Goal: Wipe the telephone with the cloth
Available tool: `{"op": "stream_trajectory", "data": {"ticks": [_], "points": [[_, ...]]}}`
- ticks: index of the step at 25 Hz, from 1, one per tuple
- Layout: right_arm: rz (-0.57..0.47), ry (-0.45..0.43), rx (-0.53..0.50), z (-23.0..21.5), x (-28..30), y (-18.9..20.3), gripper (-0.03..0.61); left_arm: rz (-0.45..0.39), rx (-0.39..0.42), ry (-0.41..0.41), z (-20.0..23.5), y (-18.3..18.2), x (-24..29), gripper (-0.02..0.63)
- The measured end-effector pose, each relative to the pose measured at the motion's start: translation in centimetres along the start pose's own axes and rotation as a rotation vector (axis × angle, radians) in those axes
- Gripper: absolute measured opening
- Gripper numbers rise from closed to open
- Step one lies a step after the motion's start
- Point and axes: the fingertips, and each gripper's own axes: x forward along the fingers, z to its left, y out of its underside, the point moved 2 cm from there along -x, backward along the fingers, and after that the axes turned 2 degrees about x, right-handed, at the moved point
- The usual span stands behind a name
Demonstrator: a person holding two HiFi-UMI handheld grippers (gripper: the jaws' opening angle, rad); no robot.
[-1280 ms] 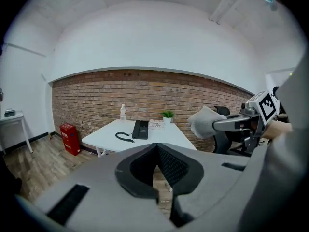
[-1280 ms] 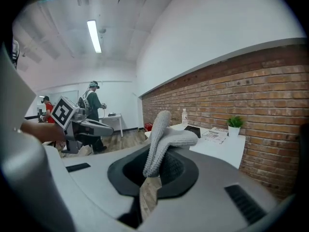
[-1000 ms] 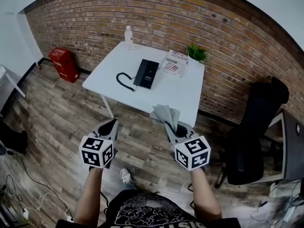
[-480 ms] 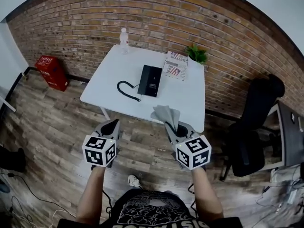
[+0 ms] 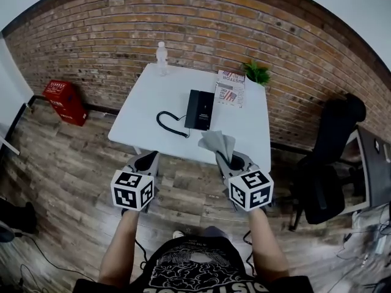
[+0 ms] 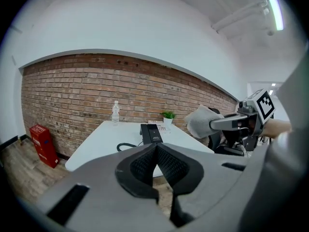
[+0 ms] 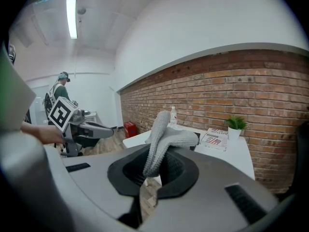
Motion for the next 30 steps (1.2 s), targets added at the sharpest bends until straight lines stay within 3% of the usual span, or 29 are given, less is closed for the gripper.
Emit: {"op": "stream_trajectory", "data": {"ticks": [7,14,30], "points": [[-0.023,0.005,-0.006,-0.9,2.8,-1.4,0.011,0.006,0.038,-0.004,2.4,-1.3,1.8,0.006],[-0.029,-0.002,-0.009,-3.7,7.7,-2.7,0.011,0.019,0.02,-0.031,5.6,-1.7,5.0,0.006],[0.034,-0.045,0.031,-14.3,22.6,-6.2,0.011,0.102,-0.019,-0.046,12.0,-4.4,19.7,0.006]]}}
